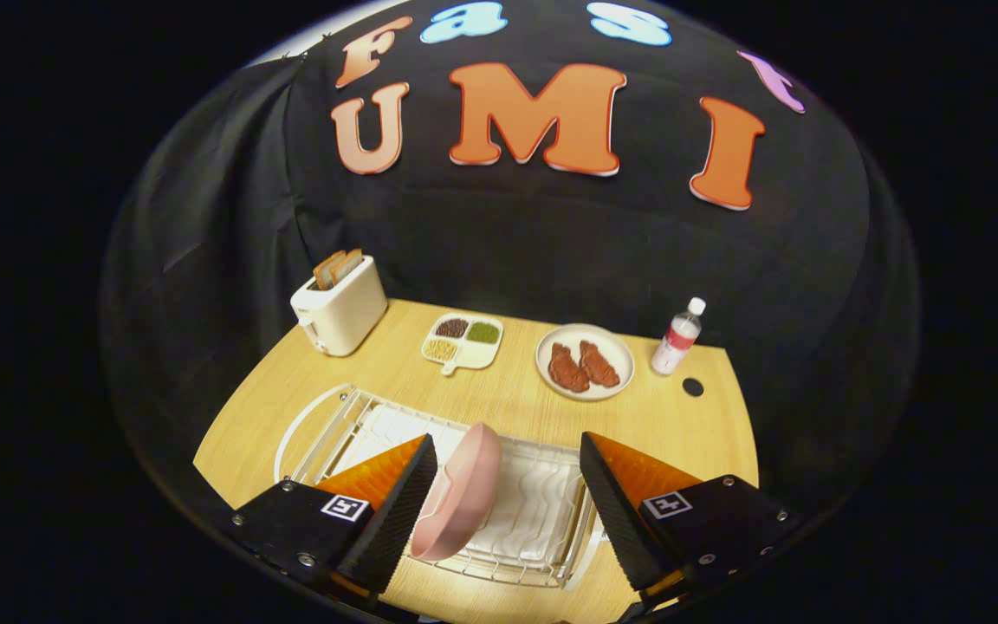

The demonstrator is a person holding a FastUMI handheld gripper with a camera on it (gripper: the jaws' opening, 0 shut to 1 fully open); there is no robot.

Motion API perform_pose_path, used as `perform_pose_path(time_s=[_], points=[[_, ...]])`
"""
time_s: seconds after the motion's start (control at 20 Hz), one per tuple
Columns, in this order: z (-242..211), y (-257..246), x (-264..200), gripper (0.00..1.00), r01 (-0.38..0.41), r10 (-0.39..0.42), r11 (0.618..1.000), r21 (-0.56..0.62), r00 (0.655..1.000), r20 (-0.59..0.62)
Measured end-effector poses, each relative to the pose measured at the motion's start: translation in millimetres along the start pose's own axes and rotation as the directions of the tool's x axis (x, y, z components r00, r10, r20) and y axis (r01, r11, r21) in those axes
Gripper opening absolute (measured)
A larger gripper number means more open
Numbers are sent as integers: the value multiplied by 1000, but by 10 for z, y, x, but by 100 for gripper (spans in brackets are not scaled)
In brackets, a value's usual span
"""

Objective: Take the plate from the dish rack, then take the spoon from the basket and place it into the plate.

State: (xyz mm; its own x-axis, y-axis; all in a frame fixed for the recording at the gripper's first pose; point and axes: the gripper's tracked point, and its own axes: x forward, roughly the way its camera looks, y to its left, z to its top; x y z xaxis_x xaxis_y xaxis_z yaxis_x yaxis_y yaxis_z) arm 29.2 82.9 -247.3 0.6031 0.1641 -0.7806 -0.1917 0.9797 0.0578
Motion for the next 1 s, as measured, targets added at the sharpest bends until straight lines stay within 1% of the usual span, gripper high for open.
perform_pose_path(time_s=[0.1,0.15,0.3,0.4,0.5,0.6,0.75,0.85,0.9,0.95,1.0], points=[[-217,-52,162,95,1,-1,1000,-3,994,-105],[-276,-54,218,93,-1,0,1000,-6,990,-138],[-391,111,284,89,-44,46,999,12,975,-218],[-478,204,349,87,-61,64,998,20,958,-279],[-555,249,414,82,-58,63,998,26,941,-333],[-622,319,438,77,-57,79,996,67,918,-389],[-678,359,527,69,-53,93,993,101,893,-440],[-737,451,572,64,-51,116,988,147,871,-478],[-744,460,591,62,-44,112,988,149,866,-487],[-756,451,617,57,-35,98,990,134,864,-495],[-788,436,633,55,-21,75,993,113,861,-503]])
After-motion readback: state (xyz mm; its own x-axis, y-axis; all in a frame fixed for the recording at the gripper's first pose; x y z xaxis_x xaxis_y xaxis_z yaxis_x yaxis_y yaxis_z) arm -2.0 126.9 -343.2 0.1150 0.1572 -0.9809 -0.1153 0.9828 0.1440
